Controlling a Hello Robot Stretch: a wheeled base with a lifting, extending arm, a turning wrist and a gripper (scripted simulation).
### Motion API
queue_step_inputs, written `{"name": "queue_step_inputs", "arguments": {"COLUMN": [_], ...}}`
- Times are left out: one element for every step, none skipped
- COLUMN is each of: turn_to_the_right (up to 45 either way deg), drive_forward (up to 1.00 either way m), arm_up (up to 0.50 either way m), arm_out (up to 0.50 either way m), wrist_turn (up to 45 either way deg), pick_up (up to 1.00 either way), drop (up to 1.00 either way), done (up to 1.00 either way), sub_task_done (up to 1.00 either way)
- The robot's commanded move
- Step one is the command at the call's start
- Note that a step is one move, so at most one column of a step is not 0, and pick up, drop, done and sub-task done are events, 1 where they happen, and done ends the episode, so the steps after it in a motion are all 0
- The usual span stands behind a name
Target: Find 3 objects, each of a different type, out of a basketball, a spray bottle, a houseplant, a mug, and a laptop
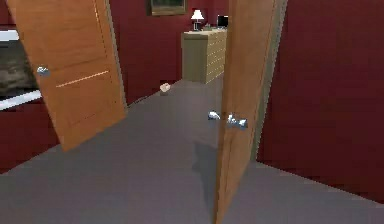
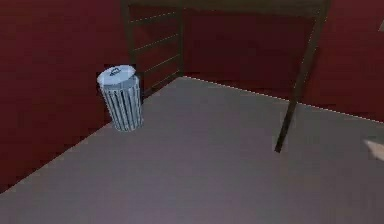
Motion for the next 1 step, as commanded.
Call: {"name": "queue_step_inputs", "arguments": {"turn_to_the_right": [36.0], "drive_forward": [0.00], "arm_up": [0.00], "arm_out": [0.00], "wrist_turn": [0.0], "pick_up": [0.00], "drop": [0.00], "done": [0.00], "sub_task_done": [0.00]}}
